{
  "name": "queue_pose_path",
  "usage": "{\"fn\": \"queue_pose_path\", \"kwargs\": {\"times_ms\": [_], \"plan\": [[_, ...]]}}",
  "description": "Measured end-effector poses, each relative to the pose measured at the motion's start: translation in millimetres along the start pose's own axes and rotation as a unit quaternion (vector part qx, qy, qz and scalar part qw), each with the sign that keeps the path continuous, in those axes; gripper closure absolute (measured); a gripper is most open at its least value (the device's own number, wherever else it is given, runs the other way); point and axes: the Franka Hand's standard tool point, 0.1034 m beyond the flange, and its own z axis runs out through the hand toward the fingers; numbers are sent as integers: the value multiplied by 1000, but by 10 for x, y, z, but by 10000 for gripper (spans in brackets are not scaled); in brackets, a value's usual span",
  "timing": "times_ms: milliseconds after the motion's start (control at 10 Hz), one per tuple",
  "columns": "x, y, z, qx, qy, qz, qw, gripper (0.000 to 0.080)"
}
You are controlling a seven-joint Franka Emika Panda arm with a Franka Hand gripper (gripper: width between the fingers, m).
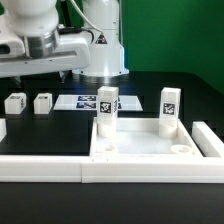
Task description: Assemble square table
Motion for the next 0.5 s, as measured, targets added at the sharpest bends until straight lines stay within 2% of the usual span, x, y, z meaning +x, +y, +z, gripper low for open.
{"fn": "queue_pose_path", "kwargs": {"times_ms": [100, 200, 400, 500], "plan": [[-34, -29, 44, 12, -58, 19, 998, 151], [27, -55, 52, 18, -94, 19, 995, 151], [37, -122, 81, 23, -142, 5, 990, 151], [90, -122, 85, 21, -138, -1, 990, 151]]}}
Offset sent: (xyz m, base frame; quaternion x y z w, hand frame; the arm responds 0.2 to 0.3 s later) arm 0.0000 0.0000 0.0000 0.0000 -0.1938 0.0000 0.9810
